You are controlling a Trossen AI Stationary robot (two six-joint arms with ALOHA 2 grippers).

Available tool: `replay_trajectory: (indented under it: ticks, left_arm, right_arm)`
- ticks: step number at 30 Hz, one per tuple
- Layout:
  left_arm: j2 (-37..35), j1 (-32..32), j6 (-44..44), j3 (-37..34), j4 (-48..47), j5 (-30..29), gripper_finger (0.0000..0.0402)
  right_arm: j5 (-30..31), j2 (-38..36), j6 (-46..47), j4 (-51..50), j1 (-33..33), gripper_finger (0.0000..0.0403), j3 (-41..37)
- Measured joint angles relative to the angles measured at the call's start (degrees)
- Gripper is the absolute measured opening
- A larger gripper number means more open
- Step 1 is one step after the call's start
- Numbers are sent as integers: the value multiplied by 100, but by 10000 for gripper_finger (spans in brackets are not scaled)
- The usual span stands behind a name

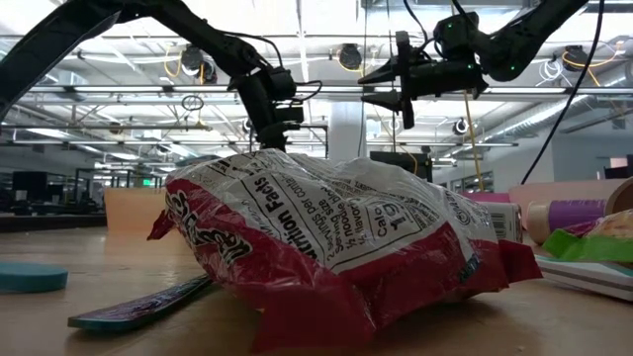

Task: Pick & Place Food Item
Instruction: Put the orange seasoning into the white bin

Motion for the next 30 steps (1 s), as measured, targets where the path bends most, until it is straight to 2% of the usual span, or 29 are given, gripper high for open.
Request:
replay_trajectory:
  ticks: [13, 30]
  left_arm:
    - [0, -66, 106, 0, 24, -50, 4]
    - [-2, -63, -9, 0, 20, -52, 55]
  right_arm:
    - [-21, 0, 0, 1, 4, 164, 0]
    - [-44, 0, 20, 2, 7, 164, 0]
